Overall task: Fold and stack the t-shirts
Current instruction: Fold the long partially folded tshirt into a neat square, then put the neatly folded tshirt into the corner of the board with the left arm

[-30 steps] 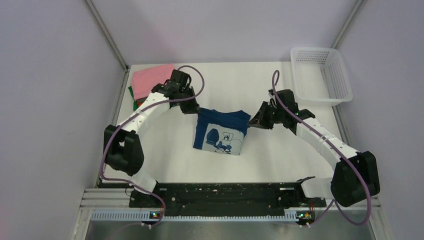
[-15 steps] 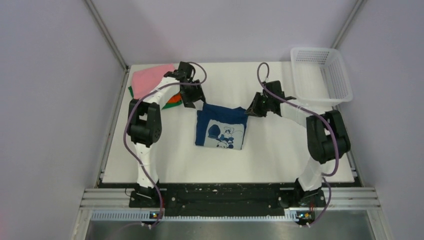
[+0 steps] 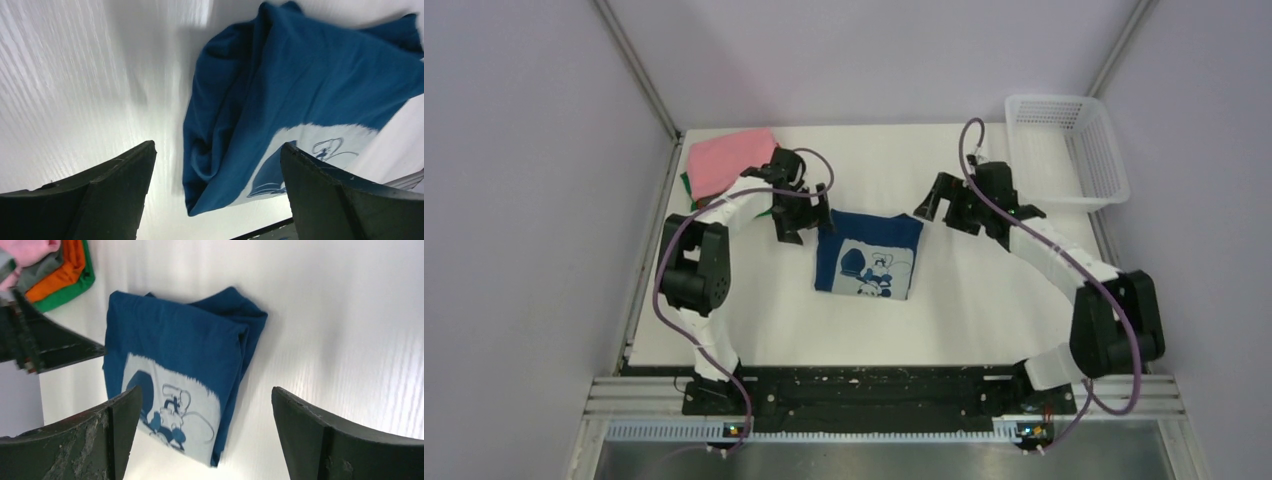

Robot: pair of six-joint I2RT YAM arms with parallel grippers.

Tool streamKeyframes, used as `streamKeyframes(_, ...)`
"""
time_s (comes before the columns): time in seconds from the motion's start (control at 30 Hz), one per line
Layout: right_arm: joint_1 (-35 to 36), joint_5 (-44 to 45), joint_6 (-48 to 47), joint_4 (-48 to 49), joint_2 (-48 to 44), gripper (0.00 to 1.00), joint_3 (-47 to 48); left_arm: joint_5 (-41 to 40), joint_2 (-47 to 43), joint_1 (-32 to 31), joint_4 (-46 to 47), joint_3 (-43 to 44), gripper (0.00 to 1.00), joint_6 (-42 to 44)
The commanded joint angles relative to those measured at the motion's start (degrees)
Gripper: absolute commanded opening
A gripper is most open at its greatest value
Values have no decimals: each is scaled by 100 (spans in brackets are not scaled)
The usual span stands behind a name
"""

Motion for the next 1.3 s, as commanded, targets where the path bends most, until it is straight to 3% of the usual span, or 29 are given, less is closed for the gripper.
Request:
streamKeyframes(0.0, -49, 186, -25, -227, -1271, 99, -742, 183, -34, -114, 341, -371, 99, 414)
streamKeyframes(0.13, -51, 38, 67, -651, -2203, 99, -1254, 421, 279, -298, 489, -386, 97, 480)
streamKeyframes(0.3, -49, 530, 55, -1403, -3216, 99, -1550, 172, 809, -639, 469, -230, 77, 264)
streamKeyframes(0.37, -42, 583, 91, -1530, -3506, 99, -1639, 100, 1094, -814, 451, -73, 63, 106)
streamKeyframes(0.47, -44, 583, 120, -1630, -3788, 99, -1703, -306, 1472, -1057, 241, 330, 23, -97)
streamKeyframes(0.5, -48, 620, 103, -1692, -3833, 99, -1687, -522, 1573, -1121, 126, 497, 4, -177)
streamKeyframes(0.53, -48, 658, 78, -1752, -3873, 99, -1673, -768, 1649, -1164, -43, 680, 0, -259)
streamKeyframes(0.73, -49, 759, 21, -1847, -3985, 99, -1807, -3320, 1831, -1221, -1563, 2331, 0, -476)
streamKeyframes(0.83, -43, 943, -93, -1849, -4030, 99, -1896, -4348, 1782, -1186, -1898, 2981, 0, -380)
streamKeyframes(1.1, -42, 1538, -94, -1365, -5016, 99, -2616, -5129, 1726, -749, -1801, 4160, 0, 475)
streamKeyframes(1.27, -41, 1704, -159, -1231, -5314, 99, -2861, -5542, 1497, -592, -1184, 4369, 0, 1533)
